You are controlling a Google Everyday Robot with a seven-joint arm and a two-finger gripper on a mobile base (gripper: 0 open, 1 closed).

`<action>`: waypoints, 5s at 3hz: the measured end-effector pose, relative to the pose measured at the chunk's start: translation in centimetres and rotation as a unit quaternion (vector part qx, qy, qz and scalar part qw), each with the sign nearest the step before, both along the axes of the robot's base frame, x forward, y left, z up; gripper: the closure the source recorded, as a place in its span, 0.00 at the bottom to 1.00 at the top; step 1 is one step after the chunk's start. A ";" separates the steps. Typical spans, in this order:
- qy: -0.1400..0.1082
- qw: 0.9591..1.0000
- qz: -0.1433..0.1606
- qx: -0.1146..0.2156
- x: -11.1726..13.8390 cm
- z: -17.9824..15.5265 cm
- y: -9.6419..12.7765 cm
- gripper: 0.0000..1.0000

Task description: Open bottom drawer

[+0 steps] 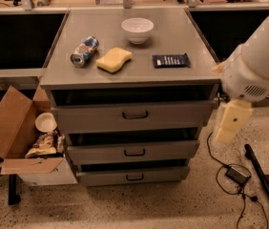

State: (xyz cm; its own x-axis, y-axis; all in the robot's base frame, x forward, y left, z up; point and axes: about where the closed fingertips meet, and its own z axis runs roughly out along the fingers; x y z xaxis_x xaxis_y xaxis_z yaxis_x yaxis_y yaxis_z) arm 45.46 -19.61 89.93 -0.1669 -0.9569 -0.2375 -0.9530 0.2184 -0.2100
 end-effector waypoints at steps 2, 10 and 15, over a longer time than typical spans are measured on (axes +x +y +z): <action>0.060 0.997 0.037 0.015 0.0 -9.5 2.8 0.00; 0.103 0.982 0.144 -0.072 -1.6 -37.0 4.3 0.00; 0.076 0.987 0.136 -0.037 5.7 -55.6 0.9 0.00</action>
Offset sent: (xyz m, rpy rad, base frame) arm 0.0003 0.0409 -0.1340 0.0593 0.1770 0.1112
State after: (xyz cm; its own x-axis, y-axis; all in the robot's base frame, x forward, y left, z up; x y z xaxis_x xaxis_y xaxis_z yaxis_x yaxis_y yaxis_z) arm 51.18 -18.71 34.33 0.0700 -0.9852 -0.1565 -0.9960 -0.0603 -0.0658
